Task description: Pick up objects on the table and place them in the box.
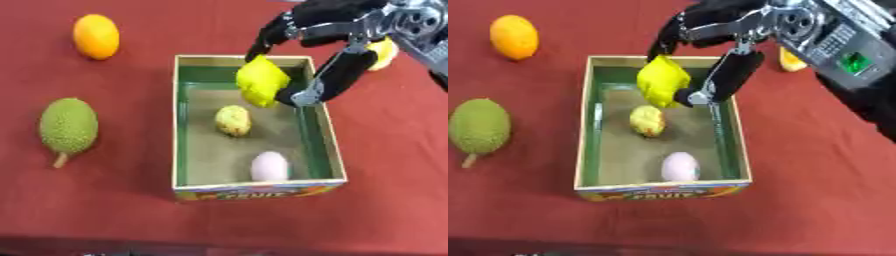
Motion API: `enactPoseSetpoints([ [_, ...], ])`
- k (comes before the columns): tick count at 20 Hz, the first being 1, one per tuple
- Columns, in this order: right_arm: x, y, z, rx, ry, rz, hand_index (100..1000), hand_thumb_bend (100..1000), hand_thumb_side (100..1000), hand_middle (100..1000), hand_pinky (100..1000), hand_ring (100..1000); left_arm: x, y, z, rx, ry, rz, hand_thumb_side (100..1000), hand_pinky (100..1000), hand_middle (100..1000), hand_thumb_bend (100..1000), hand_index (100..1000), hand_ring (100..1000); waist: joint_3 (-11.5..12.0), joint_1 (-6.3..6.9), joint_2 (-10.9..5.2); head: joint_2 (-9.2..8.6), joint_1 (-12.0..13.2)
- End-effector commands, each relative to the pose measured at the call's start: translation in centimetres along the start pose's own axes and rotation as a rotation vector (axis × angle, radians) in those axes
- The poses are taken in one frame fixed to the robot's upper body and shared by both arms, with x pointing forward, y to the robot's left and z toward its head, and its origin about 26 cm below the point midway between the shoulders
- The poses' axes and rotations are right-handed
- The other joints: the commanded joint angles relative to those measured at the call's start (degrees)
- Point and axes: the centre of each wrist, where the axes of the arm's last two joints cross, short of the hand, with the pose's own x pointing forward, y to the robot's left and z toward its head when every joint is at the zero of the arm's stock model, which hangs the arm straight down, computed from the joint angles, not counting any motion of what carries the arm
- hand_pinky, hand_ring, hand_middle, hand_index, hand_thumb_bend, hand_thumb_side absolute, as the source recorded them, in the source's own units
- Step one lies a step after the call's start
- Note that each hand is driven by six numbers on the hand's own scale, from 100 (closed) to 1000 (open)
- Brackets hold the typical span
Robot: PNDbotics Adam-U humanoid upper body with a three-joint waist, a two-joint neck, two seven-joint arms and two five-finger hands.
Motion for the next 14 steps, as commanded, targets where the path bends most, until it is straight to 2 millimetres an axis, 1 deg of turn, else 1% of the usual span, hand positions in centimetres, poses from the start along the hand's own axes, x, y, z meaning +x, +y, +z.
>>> enactPoseSetpoints([
  [1, -0.36, -0.61, 0.42, -0.022, 0.023, -0.026, 883, 100, 348, 812, 841, 852, 0.77, 0.28, -0.63, -0.013, -0.034, -0.007, 527, 746, 585, 100, 806, 606, 0.0, 0.43, -0.91, 0.31, -0.2],
  [3, -0.48, -0.49, 0.28, -0.020, 0.035, -0.046, 893, 108, 358, 841, 860, 882, 0.77, 0.28, -0.63, -0.013, -0.034, -0.006, 526, 747, 584, 100, 806, 605, 0.0, 0.45, -0.89, 0.42, -0.3],
  [5, -0.57, -0.41, 0.26, -0.023, 0.044, -0.051, 893, 131, 363, 837, 857, 874, 0.77, 0.29, -0.64, -0.013, -0.034, -0.006, 525, 747, 583, 100, 806, 605, 0.0, 0.46, -0.87, 0.48, -0.3],
  [8, -0.78, -0.29, 0.27, -0.027, 0.053, -0.049, 901, 240, 382, 839, 853, 870, 0.77, 0.29, -0.64, -0.012, -0.034, -0.006, 520, 746, 581, 100, 805, 605, 0.0, 0.43, -0.85, 0.55, -0.3],
  [9, -0.84, -0.25, 0.27, -0.025, 0.055, -0.046, 908, 299, 395, 844, 855, 874, 0.77, 0.29, -0.64, -0.012, -0.034, -0.006, 520, 746, 581, 100, 804, 605, -0.1, 0.43, -0.86, 0.57, -0.3],
  [11, -0.93, -0.18, 0.27, -0.018, 0.056, -0.035, 928, 349, 388, 855, 862, 885, 0.77, 0.29, -0.64, -0.012, -0.034, -0.006, 518, 746, 580, 100, 804, 604, -0.1, 0.44, -0.86, 0.57, -0.3],
  [12, -0.98, -0.14, 0.27, -0.012, 0.056, -0.029, 943, 365, 360, 859, 866, 892, 0.77, 0.29, -0.65, -0.012, -0.034, -0.006, 516, 746, 579, 100, 804, 604, -0.2, 0.46, -0.86, 0.61, -0.3],
  [14, -1.15, -0.09, 0.29, 0.000, 0.056, -0.019, 962, 383, 340, 868, 872, 899, 0.77, 0.29, -0.65, -0.011, -0.034, -0.006, 516, 746, 579, 100, 804, 604, -0.3, 0.50, -0.86, 0.69, -0.2],
])
